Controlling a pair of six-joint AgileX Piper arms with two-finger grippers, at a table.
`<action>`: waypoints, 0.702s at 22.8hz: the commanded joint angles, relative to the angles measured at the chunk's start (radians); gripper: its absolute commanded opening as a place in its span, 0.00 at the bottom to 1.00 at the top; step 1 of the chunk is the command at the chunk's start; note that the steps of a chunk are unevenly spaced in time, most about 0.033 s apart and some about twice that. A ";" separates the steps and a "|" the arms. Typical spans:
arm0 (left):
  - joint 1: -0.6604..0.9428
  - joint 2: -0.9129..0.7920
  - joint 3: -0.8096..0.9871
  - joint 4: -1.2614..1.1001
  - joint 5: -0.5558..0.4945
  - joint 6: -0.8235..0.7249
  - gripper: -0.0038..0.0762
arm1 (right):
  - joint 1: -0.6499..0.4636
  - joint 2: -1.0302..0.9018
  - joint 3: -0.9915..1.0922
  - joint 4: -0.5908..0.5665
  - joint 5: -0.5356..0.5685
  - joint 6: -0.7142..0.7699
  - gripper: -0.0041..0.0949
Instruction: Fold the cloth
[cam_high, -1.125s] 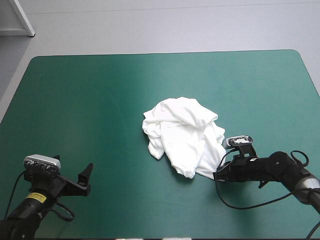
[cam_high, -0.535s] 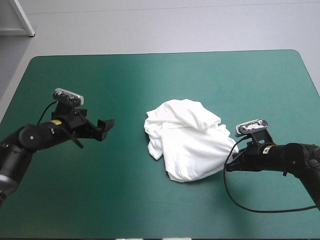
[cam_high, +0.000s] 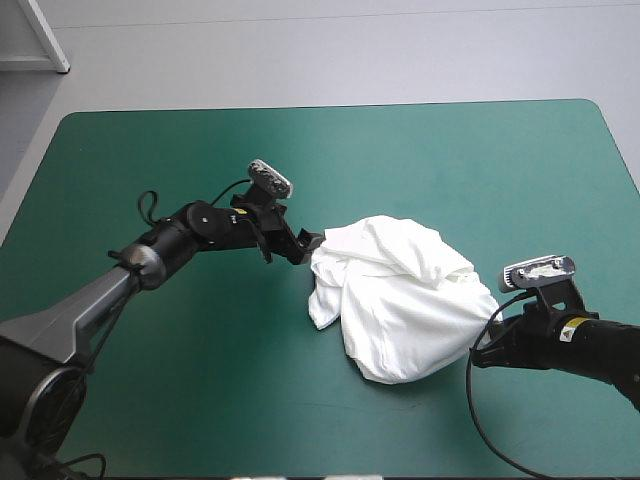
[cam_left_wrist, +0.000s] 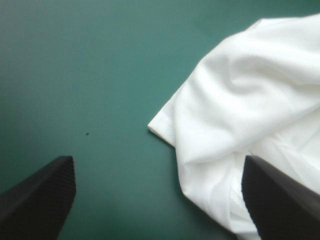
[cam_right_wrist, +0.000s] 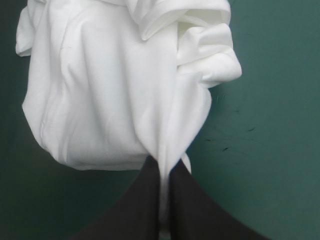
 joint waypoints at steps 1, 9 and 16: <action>-0.043 0.055 -0.076 -0.040 -0.085 0.003 0.85 | 0.001 -0.039 -0.037 0.006 -0.014 0.021 0.03; -0.070 0.285 -0.297 -0.086 0.057 0.003 0.85 | 0.001 -0.079 -0.037 0.006 0.027 0.028 0.03; -0.118 0.312 -0.313 -0.089 0.065 -0.004 0.72 | 0.001 -0.079 -0.037 -0.002 -0.011 0.031 0.03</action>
